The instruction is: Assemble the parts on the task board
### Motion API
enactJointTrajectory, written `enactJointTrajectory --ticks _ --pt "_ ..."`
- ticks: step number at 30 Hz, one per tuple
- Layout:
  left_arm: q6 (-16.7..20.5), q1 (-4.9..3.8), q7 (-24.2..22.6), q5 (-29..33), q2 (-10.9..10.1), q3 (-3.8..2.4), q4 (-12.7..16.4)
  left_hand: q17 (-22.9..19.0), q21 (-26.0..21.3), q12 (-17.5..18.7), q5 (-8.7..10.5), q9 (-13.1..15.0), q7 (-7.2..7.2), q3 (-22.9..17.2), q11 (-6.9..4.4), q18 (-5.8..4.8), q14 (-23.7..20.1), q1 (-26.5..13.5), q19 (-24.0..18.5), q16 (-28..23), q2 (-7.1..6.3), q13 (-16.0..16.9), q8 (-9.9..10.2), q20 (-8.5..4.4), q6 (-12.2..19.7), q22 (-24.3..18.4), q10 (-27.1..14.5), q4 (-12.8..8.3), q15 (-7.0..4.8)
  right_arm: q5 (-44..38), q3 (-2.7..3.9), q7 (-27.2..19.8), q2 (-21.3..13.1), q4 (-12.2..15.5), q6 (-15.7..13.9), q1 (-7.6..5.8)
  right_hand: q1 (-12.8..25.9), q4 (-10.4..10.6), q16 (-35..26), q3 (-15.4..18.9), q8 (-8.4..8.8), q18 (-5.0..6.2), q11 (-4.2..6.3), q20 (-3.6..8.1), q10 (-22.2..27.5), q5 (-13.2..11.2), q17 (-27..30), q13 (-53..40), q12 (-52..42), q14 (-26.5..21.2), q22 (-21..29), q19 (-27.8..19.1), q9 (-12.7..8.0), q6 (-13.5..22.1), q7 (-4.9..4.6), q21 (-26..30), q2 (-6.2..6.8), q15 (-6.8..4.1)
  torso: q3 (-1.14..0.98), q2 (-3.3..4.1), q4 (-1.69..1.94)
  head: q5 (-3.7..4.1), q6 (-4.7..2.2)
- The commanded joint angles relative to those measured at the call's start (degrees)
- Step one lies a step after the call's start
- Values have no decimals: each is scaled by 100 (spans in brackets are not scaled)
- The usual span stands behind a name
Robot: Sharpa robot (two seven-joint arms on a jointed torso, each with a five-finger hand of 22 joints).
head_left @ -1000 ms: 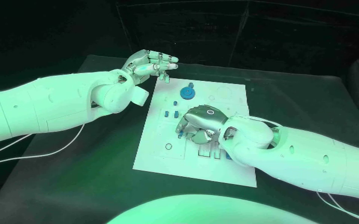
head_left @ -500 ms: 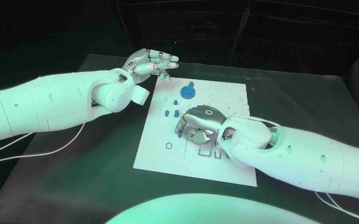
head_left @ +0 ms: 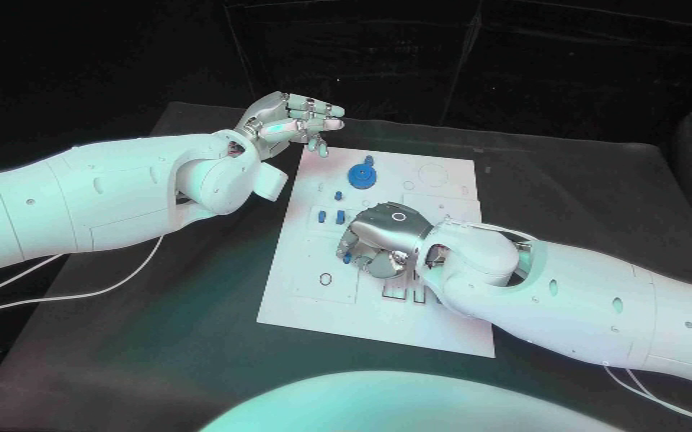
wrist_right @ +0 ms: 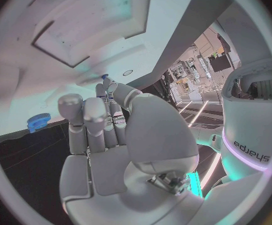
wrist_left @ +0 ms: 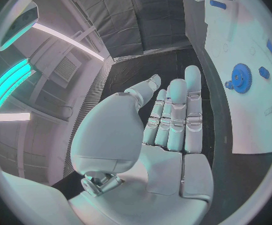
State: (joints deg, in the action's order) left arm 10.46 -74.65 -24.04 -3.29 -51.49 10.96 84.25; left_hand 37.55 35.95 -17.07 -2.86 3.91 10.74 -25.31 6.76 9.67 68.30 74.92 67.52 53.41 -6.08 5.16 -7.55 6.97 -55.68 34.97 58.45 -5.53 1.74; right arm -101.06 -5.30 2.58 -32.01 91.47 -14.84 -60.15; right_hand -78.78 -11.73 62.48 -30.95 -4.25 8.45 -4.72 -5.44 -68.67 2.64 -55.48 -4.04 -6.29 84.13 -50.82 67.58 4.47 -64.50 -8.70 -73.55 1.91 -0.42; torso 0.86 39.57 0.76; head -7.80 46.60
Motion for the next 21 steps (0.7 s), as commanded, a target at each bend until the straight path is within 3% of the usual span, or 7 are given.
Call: enactJointTrajectory --ticks 1,4,6,11,16,21 --pt "-75 -11 -34 23 0 -5 10 -7 -37 -30 4 -9 25 9 7 77 -40 20 -35 -33 6 -8 18 10 19 -8 -27 -15 -12 -225 -6 66 18 -1 128 -6 59 7 -2 17 23 -106 -11 -27 27 22 14 -6 -8 58 13 -13 0 29 -16 -3 16 16 2 0 1 8 3" --pt "-78 -11 -30 23 -3 -5 12 -7 -37 -30 4 -9 25 9 7 77 -40 20 -35 -33 6 -8 18 10 19 -8 -27 -15 -12 -252 -21 59 35 -5 140 -6 93 16 -30 35 43 -97 -25 -38 80 21 55 4 32 41 62 -56 -10 70 -24 17 40 27 2 0 1 8 3" --pt "-80 -12 -27 23 -3 -5 11 -7 -37 -30 4 -9 25 9 7 77 -40 20 -35 -33 6 -8 18 10 19 -8 -27 -15 -12 -261 -72 49 36 1 144 -6 149 35 -59 60 65 -89 -55 -54 185 21 96 25 99 25 114 -100 -24 136 -44 42 78 49 3 1 2 5 6" --pt "-92 -14 -15 23 0 -5 6 -7 -37 -30 4 -9 25 9 7 77 -40 20 -35 -33 6 -8 18 10 19 -8 -27 -15 -12 -235 -139 32 42 -15 57 -6 392 132 -148 238 83 -48 -155 -137 578 28 225 54 276 -24 368 -276 -76 468 -106 177 274 137 3 -4 0 4 12" --pt "-99 -15 -6 23 -3 -5 4 -32 -49 -42 4 -7 23 23 7 77 -51 10 -36 -44 16 -9 14 14 18 -17 -30 -10 -9 -185 -156 25 10 -7 -75 -6 437 167 -187 349 72 -20 -191 -178 792 29 287 45 261 -48 510 -363 -72 596 -134 263 328 170 0 -5 -4 4 11" --pt "-107 -15 7 23 -10 -5 4 -32 -49 -42 4 -7 23 23 7 77 -51 10 -36 -44 16 -9 14 14 18 -17 -30 -10 -9 -70 -162 -69 -116 76 -510 -5 442 183 -216 415 70 2 -206 -194 867 30 334 41 246 -61 625 -426 -69 649 -152 327 345 183 -4 -4 -3 16 -10"
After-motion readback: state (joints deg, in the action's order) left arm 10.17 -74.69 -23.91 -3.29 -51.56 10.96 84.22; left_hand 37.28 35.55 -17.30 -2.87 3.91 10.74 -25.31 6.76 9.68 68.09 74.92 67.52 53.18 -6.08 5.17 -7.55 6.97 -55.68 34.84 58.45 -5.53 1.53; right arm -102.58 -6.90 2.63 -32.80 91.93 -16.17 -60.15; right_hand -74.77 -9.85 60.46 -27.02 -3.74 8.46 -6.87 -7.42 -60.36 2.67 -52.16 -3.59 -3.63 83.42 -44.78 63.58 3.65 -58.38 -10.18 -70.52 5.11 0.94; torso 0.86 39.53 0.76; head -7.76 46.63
